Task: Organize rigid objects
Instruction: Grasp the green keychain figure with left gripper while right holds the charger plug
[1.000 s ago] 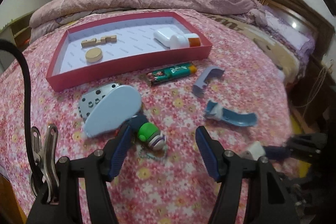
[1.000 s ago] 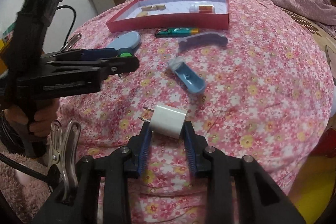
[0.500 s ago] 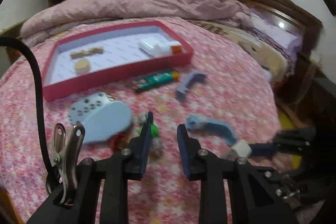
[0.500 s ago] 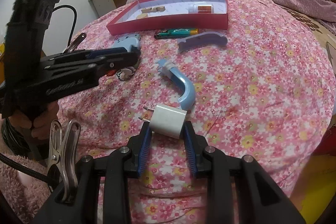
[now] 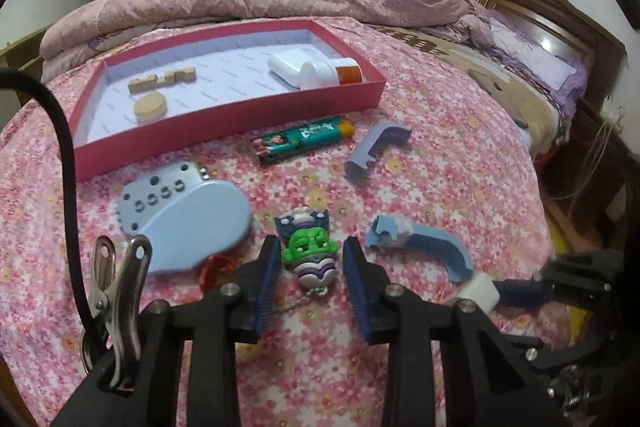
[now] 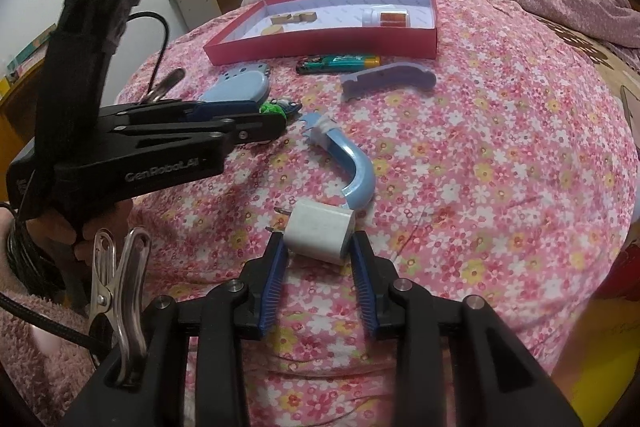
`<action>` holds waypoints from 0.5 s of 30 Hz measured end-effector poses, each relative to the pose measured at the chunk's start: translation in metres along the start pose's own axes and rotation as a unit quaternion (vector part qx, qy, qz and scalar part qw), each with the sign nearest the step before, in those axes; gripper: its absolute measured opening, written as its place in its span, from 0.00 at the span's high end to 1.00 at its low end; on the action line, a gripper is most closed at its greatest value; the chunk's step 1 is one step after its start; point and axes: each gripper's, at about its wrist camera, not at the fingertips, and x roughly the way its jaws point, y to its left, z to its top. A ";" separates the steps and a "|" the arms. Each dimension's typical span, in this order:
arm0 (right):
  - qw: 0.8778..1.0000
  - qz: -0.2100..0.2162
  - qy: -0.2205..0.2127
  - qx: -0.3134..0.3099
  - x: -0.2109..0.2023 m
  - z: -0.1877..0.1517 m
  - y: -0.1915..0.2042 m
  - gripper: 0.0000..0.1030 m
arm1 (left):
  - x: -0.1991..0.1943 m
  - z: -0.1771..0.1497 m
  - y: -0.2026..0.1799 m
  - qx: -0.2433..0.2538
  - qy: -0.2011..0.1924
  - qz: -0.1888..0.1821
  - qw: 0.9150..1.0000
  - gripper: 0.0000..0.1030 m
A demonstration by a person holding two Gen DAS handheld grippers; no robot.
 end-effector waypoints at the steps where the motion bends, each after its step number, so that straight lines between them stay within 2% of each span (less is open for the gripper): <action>1: 1.000 -0.001 0.000 -0.001 0.000 0.000 0.000 0.66 | 0.002 0.000 -0.001 0.002 0.001 0.003 1.000 0.68; 6: 1.000 -0.003 -0.002 -0.002 0.001 0.002 0.001 0.65 | 0.005 0.000 -0.003 0.011 -0.003 0.013 1.000 0.70; 15: 1.000 -0.014 -0.001 -0.010 0.004 0.004 0.004 0.58 | -0.009 -0.005 0.005 0.000 -0.014 0.000 1.000 0.70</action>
